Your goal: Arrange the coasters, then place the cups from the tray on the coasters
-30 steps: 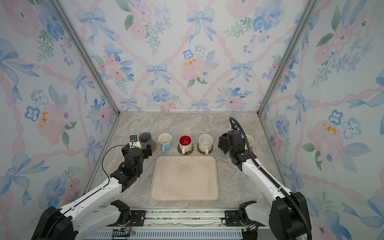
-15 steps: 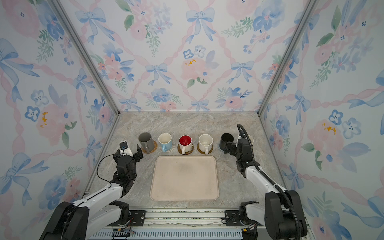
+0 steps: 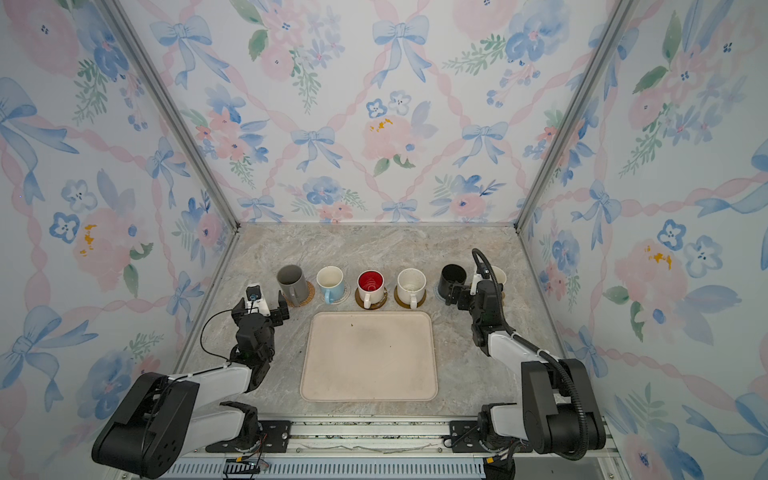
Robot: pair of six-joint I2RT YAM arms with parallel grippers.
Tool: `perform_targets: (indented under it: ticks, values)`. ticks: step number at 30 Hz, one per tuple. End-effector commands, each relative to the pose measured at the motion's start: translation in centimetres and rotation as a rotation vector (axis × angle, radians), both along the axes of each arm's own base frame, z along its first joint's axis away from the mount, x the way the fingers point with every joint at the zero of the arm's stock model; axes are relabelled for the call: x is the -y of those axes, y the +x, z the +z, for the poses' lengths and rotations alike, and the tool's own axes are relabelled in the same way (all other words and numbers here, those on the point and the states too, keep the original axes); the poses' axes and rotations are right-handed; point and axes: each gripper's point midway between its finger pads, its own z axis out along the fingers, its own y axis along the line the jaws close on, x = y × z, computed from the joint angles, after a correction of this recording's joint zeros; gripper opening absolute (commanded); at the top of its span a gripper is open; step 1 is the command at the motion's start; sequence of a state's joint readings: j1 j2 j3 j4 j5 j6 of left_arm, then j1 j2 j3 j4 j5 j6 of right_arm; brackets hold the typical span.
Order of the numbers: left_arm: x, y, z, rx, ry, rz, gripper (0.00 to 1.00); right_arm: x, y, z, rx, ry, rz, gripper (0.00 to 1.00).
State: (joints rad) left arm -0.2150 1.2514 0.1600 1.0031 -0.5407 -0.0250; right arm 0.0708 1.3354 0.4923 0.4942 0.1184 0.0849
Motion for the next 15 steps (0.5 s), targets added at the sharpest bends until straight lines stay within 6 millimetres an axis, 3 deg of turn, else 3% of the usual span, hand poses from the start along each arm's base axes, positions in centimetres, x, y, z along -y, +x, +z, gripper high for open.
perform_targets:
  ticks: [1,15]
  values:
    - [0.07,0.00,0.27,0.028,0.015,-0.018,0.98,0.62,-0.17,-0.71,-0.010,-0.021,-0.008,0.97]
    - [0.88,0.62,0.75,0.086,0.036,-0.080,0.98,0.17,0.04,-0.75,0.039,-0.027,0.028,0.97]
